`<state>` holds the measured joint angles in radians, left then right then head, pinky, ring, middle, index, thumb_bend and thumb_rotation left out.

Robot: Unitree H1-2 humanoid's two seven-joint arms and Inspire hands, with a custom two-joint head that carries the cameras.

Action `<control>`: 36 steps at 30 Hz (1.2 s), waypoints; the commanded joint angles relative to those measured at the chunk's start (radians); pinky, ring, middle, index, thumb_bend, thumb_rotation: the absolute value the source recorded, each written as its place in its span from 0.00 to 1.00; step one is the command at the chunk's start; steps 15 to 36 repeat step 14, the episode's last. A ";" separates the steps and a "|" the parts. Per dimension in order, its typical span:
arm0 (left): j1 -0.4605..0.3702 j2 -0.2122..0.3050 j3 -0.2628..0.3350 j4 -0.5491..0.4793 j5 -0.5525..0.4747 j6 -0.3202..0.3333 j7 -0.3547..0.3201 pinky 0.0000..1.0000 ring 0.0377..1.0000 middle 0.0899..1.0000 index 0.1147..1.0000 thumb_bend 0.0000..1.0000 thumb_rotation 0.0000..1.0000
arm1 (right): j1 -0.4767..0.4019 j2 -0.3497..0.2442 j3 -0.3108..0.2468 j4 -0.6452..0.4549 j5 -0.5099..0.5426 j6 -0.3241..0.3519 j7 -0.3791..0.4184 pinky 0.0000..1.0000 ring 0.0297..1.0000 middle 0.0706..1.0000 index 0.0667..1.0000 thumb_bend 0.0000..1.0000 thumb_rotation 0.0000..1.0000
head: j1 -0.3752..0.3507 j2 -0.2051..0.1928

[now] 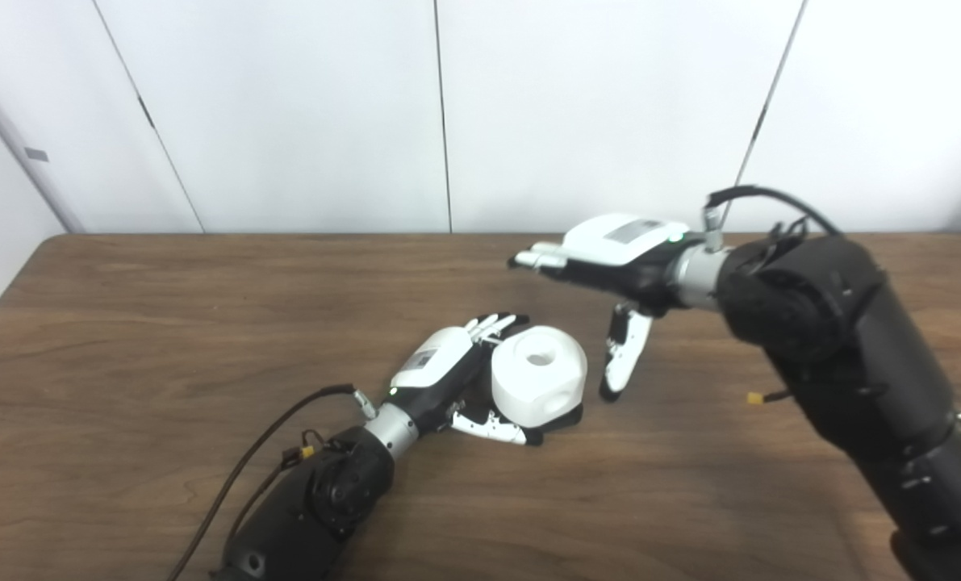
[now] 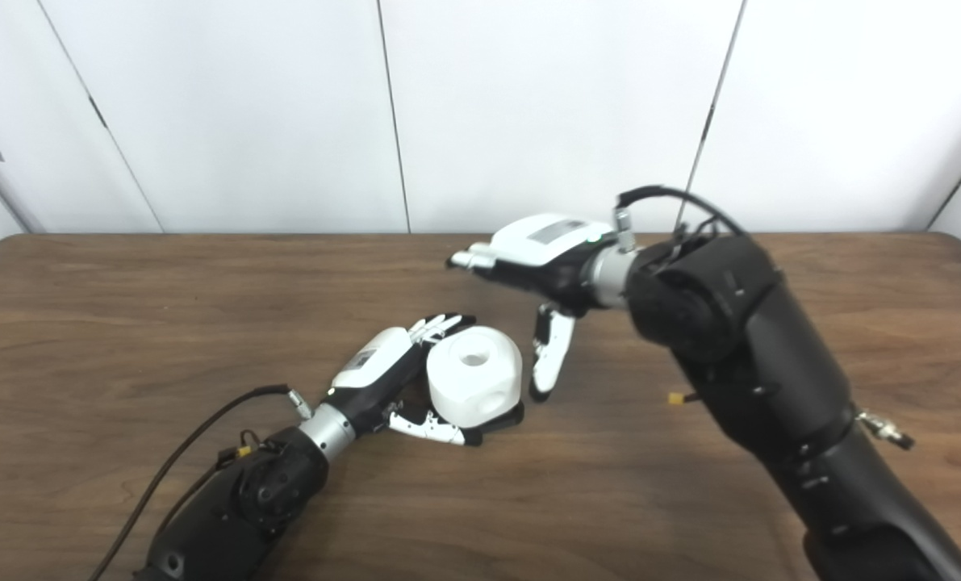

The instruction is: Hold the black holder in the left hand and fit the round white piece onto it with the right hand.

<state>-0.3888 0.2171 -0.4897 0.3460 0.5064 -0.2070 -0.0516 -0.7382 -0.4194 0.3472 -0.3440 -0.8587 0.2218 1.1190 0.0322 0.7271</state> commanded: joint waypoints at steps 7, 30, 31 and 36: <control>0.060 -0.009 -0.049 0.068 0.003 0.004 -0.091 1.00 1.00 0.96 0.41 0.52 0.06 | -0.021 -0.101 -0.171 0.042 0.155 -0.022 -0.153 0.50 0.65 0.73 0.75 0.87 0.06 | -0.010 -0.004; 0.061 -0.004 -0.045 0.071 -0.015 0.004 -0.098 1.00 1.00 0.96 0.41 0.52 0.06 | 0.145 -0.016 -0.349 0.081 0.336 -0.090 -0.499 0.48 0.58 0.65 0.64 0.78 0.02 | -0.032 -0.011; 0.061 -0.004 -0.045 0.071 -0.015 0.004 -0.098 1.00 1.00 0.96 0.41 0.52 0.06 | 0.145 -0.016 -0.349 0.081 0.336 -0.090 -0.499 0.48 0.58 0.65 0.64 0.78 0.02 | -0.032 -0.011; 0.061 -0.004 -0.045 0.071 -0.015 0.004 -0.098 1.00 1.00 0.96 0.41 0.52 0.06 | 0.145 -0.016 -0.349 0.081 0.336 -0.090 -0.499 0.48 0.58 0.65 0.64 0.78 0.02 | -0.032 -0.011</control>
